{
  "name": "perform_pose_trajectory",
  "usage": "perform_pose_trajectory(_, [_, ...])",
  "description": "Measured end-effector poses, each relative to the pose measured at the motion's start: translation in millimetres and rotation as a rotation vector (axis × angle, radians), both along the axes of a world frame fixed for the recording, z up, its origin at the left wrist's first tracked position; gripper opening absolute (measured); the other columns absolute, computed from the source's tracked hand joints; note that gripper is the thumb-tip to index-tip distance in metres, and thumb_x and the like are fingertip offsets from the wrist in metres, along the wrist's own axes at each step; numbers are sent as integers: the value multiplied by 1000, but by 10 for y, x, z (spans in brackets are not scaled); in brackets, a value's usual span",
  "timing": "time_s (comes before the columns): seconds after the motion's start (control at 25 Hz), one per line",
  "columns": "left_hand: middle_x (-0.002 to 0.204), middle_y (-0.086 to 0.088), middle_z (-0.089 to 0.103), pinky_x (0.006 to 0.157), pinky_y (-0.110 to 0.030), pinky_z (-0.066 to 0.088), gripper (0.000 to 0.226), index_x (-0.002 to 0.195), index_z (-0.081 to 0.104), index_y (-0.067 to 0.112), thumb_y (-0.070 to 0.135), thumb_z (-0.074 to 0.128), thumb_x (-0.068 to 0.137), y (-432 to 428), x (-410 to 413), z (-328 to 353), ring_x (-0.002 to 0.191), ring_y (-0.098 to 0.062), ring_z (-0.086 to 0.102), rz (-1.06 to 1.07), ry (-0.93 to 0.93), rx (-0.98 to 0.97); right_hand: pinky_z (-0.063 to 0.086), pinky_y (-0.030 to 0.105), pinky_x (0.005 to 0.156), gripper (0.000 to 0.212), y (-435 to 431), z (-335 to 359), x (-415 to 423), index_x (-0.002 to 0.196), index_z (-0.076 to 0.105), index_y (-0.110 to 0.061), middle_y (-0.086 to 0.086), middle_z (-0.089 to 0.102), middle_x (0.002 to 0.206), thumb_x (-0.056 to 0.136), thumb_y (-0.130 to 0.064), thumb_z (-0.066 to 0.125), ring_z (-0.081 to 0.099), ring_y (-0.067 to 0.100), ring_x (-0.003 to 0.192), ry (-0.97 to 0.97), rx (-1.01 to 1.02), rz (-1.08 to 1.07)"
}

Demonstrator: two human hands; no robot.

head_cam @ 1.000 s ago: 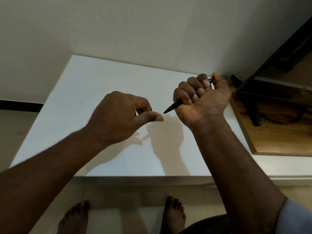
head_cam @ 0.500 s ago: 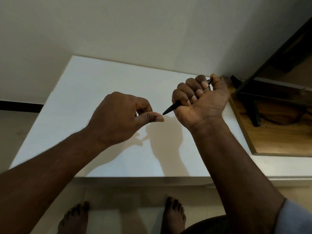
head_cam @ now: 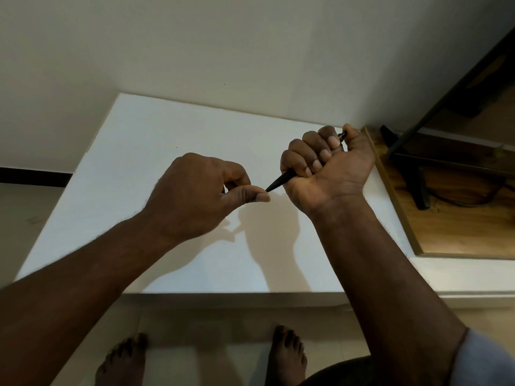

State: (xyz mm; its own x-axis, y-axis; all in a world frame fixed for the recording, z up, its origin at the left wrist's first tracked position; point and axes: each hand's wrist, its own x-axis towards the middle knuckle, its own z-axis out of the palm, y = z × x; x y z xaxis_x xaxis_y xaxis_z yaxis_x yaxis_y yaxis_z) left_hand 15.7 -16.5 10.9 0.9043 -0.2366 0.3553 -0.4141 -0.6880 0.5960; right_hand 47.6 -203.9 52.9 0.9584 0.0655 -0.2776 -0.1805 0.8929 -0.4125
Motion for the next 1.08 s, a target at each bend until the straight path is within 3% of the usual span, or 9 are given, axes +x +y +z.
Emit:
perform_pose_trajectory(0.24, [52, 24, 51, 53, -24, 34, 62, 78, 79, 28, 82, 49, 80, 14, -1, 1, 50, 2, 52, 4, -17, 29, 16, 21, 38, 47, 10, -17, -7, 57, 39, -18, -6, 26, 50, 99, -40, 41, 20, 11, 36, 11, 12, 14])
perform_pose_trajectory(0.48, [59, 11, 66, 53, -29, 44, 65, 75, 77, 26, 84, 46, 80, 40, -7, 5, 52, -13, 58, 30, -80, 112, 16, 21, 39, 47, 31, -45, -20, 58, 38, -18, -6, 26, 51, 99, -40, 42, 20, 11, 37, 29, 9, 16])
perform_pose_trajectory(0.72, [58, 8, 65, 51, -33, 48, 70, 74, 75, 25, 86, 40, 82, 10, -22, 6, 52, -14, 57, 36, -92, 140, 16, 21, 41, 55, 18, -41, -17, 60, 42, -17, -6, 28, 52, 103, -52, 42, 21, 10, 39, 26, 4, 28])
perform_pose_trajectory(0.88, [56, 9, 64, 50, -32, 47, 70, 74, 73, 26, 86, 37, 84, 2, -24, 6, 51, -12, 56, 42, -78, 147, 22, 22, 43, 63, 37, -29, -32, 67, 49, -14, -4, 33, 57, 102, -66, 41, 26, 10, 42, 17, -16, 30])
perform_pose_trajectory(1.08, [57, 12, 64, 51, -28, 46, 66, 75, 74, 29, 85, 41, 83, 18, -13, 14, 53, -9, 58, 53, -61, 93, 36, 22, 49, 56, 140, -49, -35, 79, 55, -14, -1, 47, 64, 110, -57, 37, 42, 11, 48, 12, -136, -4])
